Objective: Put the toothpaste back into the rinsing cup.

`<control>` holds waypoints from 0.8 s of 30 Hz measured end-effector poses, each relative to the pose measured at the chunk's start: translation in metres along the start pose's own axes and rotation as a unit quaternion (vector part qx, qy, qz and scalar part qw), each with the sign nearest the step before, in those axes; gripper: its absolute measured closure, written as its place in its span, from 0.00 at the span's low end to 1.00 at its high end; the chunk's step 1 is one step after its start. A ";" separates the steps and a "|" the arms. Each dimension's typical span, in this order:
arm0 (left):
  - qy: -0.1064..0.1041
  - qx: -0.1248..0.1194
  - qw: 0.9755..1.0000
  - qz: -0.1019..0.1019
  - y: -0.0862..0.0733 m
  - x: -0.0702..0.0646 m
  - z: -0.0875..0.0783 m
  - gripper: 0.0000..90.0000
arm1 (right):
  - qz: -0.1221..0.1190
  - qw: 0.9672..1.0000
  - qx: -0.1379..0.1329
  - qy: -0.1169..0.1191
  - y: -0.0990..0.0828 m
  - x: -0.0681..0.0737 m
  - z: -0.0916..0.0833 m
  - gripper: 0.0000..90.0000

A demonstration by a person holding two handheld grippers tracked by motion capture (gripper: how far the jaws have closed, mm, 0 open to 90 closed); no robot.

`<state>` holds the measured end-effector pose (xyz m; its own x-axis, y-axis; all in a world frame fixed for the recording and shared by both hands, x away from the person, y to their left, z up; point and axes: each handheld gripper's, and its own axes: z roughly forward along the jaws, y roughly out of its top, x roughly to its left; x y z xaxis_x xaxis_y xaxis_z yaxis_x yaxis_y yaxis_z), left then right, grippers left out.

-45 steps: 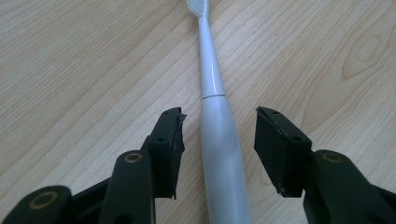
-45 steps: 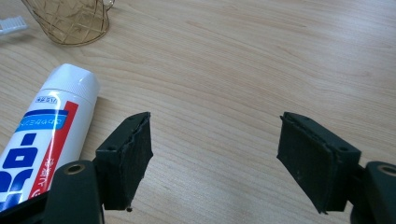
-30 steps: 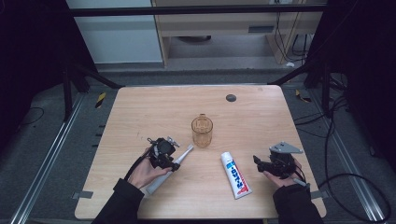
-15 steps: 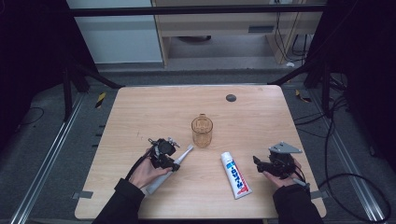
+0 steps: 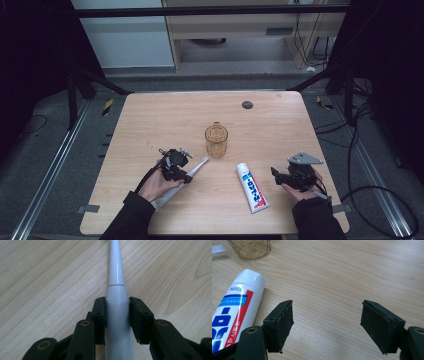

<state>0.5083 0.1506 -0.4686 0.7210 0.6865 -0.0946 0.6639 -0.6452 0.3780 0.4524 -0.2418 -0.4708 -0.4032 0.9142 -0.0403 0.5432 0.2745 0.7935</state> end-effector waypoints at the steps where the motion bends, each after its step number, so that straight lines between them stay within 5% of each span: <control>1: -0.002 0.000 1.000 -0.003 0.000 0.000 0.000 0.73 | 0.000 1.000 0.000 0.000 0.000 0.000 0.000 0.29; 24: -0.011 -0.013 1.000 -0.002 -0.003 0.003 -0.015 0.74 | 0.000 1.000 0.001 -0.001 0.000 0.000 0.000 0.29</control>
<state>0.5055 0.1596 -0.4563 0.7228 0.6811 -0.1168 0.6614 -0.6330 0.4023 0.4523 -0.2419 -0.4709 -0.4018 0.9148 -0.0417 0.5449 0.2755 0.7919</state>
